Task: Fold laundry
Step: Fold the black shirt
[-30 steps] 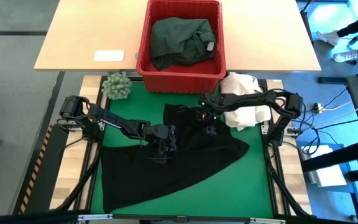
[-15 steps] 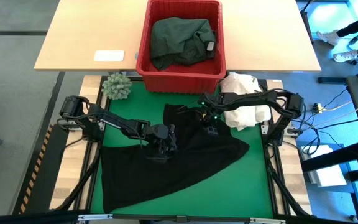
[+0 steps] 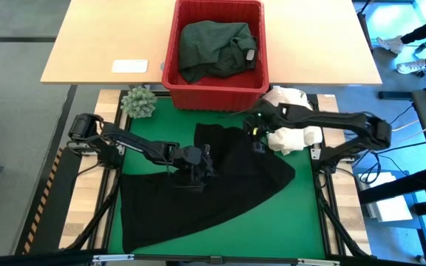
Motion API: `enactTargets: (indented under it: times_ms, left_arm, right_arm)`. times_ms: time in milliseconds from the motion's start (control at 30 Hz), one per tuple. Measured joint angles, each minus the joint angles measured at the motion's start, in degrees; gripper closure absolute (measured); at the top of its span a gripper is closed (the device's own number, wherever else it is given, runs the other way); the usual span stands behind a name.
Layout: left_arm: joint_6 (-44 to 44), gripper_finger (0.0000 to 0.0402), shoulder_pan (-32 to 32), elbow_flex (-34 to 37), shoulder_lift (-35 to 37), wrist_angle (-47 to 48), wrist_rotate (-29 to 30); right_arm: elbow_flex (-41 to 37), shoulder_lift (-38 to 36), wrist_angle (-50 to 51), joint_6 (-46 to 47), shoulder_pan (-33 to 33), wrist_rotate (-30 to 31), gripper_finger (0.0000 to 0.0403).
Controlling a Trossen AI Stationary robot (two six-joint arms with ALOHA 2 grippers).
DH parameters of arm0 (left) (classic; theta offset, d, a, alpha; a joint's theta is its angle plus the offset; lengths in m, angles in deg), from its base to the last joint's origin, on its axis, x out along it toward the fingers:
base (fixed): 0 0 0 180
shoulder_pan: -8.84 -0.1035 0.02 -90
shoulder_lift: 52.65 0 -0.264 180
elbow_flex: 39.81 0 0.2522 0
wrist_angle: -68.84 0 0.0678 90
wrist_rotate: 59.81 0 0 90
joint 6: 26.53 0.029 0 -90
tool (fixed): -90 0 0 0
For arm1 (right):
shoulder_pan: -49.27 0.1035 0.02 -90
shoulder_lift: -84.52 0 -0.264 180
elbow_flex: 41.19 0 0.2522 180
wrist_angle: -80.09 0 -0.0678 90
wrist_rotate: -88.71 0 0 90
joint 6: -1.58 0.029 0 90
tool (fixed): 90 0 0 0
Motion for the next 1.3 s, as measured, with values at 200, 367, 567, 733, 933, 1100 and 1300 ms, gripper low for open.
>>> enactTargets:
  times_ms: [200, 367, 567, 733, 933, 1100, 1300]
  left_arm:
    - [-5.1, 0.0401, -0.3, -6.9, 2.8, 21.6, 18.1]
    - [-8.7, 0.0402, -1.8, -8.3, 5.2, 29.2, 25.6]
    - [-9.7, 0.0401, -3.5, -8.3, 6.1, 29.2, 31.5]
    - [-10.0, 0.0401, -6.4, -8.3, 5.6, 31.5, 31.5]
    - [-11.5, 0.0401, -9.8, -8.1, 5.0, 33.8, 30.5]
    - [-11.5, 0.0401, -11.9, -7.3, 2.8, 33.2, 26.6]
    - [-11.5, 0.0401, -14.0, -6.3, -1.3, 33.0, 26.1]
  right_arm:
    - [-0.9, -0.3, -2.8, 0.1, 3.6, 12.2, 0.0402]
    - [-4.4, -0.3, -9.9, 2.8, 2.9, 17.7, 0.0402]
    - [-6.3, -0.2, -11.6, 4.4, 1.5, 25.6, 0.0402]
    - [-6.3, 0.7, -13.7, 4.9, 0.6, 27.8, 0.0403]
    - [-6.3, 5.5, -14.3, 4.9, -0.4, 28.1, 0.0403]
    - [-6.3, 10.6, -16.0, 4.9, -0.4, 27.7, 0.0403]
    - [-6.3, 14.5, -18.9, 5.0, -0.9, 27.6, 0.0403]
